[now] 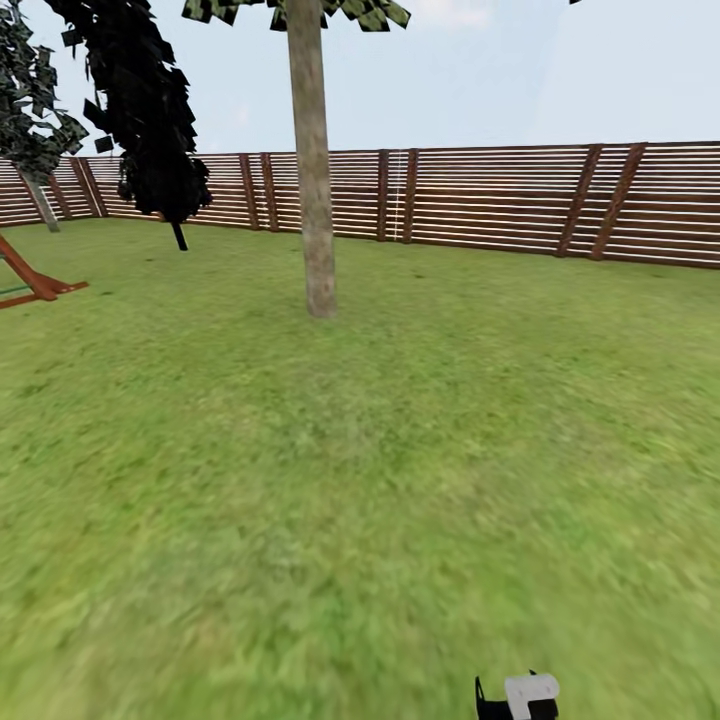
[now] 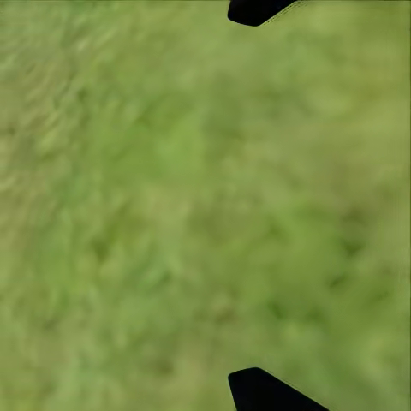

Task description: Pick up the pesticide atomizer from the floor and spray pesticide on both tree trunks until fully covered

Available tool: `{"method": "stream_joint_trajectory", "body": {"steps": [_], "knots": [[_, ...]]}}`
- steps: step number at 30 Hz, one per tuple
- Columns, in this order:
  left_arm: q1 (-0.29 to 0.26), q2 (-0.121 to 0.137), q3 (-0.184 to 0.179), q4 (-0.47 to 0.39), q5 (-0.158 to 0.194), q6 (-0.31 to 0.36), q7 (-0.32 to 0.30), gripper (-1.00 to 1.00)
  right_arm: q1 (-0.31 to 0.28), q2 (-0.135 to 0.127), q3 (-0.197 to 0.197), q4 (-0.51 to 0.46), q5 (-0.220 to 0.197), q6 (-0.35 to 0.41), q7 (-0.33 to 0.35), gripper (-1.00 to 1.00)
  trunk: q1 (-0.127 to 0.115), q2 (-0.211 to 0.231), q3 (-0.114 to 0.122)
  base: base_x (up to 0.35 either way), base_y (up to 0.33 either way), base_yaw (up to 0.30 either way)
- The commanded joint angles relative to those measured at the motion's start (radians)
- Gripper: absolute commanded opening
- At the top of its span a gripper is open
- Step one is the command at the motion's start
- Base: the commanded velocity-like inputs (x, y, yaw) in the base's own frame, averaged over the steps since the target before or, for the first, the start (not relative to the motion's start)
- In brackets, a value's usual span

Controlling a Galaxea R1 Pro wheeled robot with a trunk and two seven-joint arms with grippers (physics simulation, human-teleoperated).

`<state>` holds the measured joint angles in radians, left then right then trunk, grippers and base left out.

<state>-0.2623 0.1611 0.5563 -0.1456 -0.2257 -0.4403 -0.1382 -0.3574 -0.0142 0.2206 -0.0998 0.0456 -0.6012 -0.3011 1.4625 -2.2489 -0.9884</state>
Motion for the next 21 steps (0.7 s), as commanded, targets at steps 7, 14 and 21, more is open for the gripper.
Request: {"method": "stream_joint_trajectory", "body": {"steps": [7, 14, 21], "knots": [[0.000, -0.001, 0.000, 0.001, 0.000, 0.000, 0.000, -1.00, 0.000, -0.001, 0.000, 0.008, 0.002, 0.000, 0.000, 1.00, 0.000, 0.000, 0.000, 0.338, 0.000, 0.000], [0.000, -0.002, 0.000, 0.000, 0.000, 0.000, -0.001, -1.00, 0.000, -0.001, 0.000, 0.008, 0.002, 0.000, 0.000, 1.00, 0.000, 0.000, 0.000, 0.338, 0.000, 0.000], [0.000, -0.002, 0.000, 0.000, 0.000, 0.000, -0.001, -1.00, 0.000, -0.001, 0.000, 0.008, 0.002, 0.000, 0.000, 1.00, 0.000, 0.000, 0.000, 0.338, 0.000, 0.000]]}}
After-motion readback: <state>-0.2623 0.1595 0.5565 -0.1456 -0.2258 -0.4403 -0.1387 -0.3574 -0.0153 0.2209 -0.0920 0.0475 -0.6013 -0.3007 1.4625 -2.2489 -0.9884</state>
